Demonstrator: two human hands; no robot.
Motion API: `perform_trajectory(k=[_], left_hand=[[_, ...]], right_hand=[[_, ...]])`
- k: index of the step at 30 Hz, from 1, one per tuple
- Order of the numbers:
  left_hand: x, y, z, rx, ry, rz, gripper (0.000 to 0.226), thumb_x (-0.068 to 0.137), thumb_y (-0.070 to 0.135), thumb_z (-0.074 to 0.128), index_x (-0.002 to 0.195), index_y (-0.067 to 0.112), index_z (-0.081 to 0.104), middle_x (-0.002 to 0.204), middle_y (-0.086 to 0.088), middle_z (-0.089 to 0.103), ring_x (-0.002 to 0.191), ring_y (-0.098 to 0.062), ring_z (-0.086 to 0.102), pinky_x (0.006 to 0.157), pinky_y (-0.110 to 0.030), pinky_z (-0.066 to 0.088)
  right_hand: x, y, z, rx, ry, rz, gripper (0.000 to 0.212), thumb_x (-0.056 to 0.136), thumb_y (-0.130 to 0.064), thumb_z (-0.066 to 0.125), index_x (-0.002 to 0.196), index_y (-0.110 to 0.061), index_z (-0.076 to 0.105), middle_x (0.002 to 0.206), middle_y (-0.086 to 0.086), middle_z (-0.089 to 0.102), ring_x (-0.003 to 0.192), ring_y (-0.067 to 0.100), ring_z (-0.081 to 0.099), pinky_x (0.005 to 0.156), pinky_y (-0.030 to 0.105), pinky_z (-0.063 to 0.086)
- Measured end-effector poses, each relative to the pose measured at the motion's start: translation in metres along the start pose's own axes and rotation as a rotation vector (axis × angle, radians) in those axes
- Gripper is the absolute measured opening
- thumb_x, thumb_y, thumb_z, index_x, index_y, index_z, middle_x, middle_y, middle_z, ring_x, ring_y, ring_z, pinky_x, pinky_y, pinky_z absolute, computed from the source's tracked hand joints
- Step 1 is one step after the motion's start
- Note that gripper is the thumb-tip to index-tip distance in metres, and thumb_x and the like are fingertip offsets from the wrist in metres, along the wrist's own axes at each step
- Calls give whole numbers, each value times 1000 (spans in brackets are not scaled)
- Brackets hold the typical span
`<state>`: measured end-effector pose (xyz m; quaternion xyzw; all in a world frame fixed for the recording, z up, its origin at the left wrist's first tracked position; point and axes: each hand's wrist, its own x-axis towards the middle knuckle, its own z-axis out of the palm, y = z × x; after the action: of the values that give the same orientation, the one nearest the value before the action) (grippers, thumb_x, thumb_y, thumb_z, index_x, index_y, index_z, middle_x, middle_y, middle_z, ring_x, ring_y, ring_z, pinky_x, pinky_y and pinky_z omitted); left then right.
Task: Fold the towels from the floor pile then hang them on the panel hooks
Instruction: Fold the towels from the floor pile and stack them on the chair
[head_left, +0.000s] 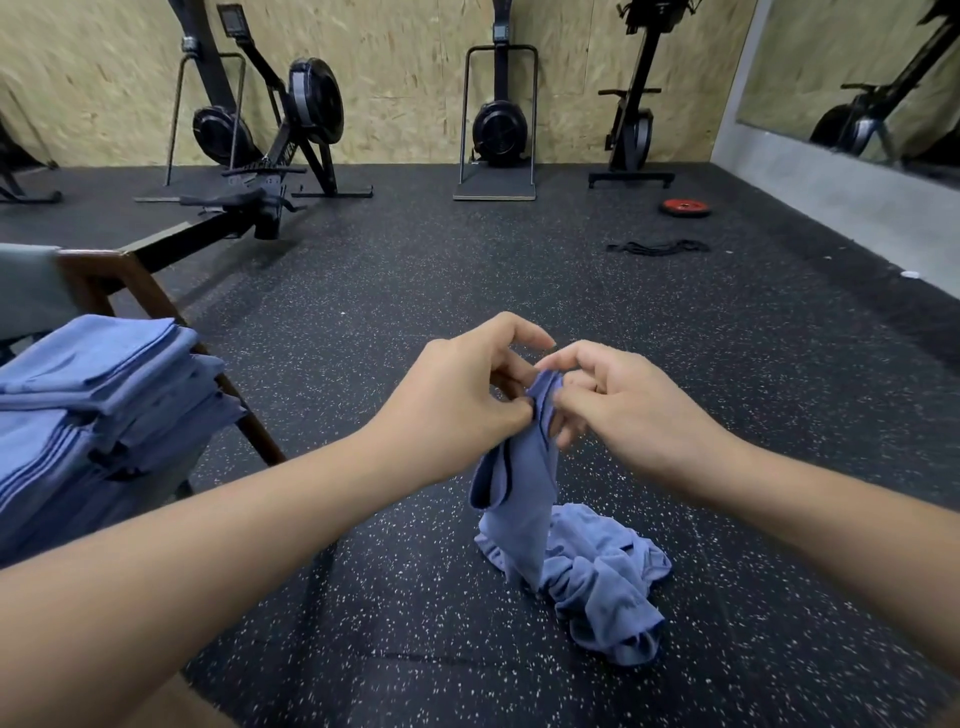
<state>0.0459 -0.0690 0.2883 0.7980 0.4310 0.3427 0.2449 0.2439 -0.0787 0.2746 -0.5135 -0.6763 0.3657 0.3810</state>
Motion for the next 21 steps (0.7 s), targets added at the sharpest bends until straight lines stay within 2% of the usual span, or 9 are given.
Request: perform_trajectory(k=[3, 7, 9, 12, 15, 19, 21], left_hand=[[2, -4, 0, 21, 18, 17, 47, 84, 3, 71, 121, 32, 65, 94, 18, 78, 85, -4, 71, 79, -24, 55], [3, -6, 0, 53, 33, 55, 43, 87, 3, 75, 121, 29, 67, 90, 18, 78, 84, 0, 70, 75, -10, 46], [2, -6, 1, 68, 39, 72, 41, 87, 3, 76, 120, 27, 69, 88, 17, 77, 80, 0, 68, 72, -8, 43], [1, -4, 3, 76, 41, 88, 41, 87, 2, 74, 119, 28, 69, 88, 17, 76, 81, -3, 69, 70, -10, 43], [1, -3, 4, 81, 25, 93, 43, 87, 3, 71, 120, 30, 68, 89, 18, 77, 80, -6, 69, 70, -15, 47], [1, -3, 2, 66, 21, 86, 42, 87, 2, 69, 118, 30, 66, 91, 21, 78, 79, -12, 71, 74, -30, 56], [2, -4, 0, 46, 27, 67, 41, 88, 1, 68, 116, 30, 66, 91, 20, 79, 79, -10, 73, 75, -29, 56]], right_hand=[[2, 0, 3, 142, 1, 51, 28, 100, 3, 49, 114, -11, 69, 81, 11, 77, 78, 21, 76, 80, 31, 63], [2, 0, 7, 204, -33, 59, 32, 102, 6, 45, 120, -11, 67, 75, 8, 75, 86, 31, 79, 83, 42, 66], [2, 1, 7, 201, -40, 63, 32, 103, 6, 45, 121, -10, 66, 75, 12, 74, 86, 37, 79, 81, 44, 67], [2, 2, 6, 189, -22, 70, 28, 101, 5, 50, 117, -9, 67, 76, 18, 76, 77, 33, 79, 74, 41, 67], [1, -1, 2, 182, -25, 87, 15, 102, 1, 61, 112, -8, 67, 75, 17, 77, 69, 29, 78, 65, 35, 65], [-1, -3, -1, 120, -26, 62, 11, 103, -4, 65, 112, -9, 67, 74, 16, 77, 66, 34, 77, 62, 40, 65], [-1, -1, -2, 64, -30, 32, 8, 103, -9, 67, 110, -11, 67, 71, 15, 76, 59, 31, 74, 55, 37, 60]])
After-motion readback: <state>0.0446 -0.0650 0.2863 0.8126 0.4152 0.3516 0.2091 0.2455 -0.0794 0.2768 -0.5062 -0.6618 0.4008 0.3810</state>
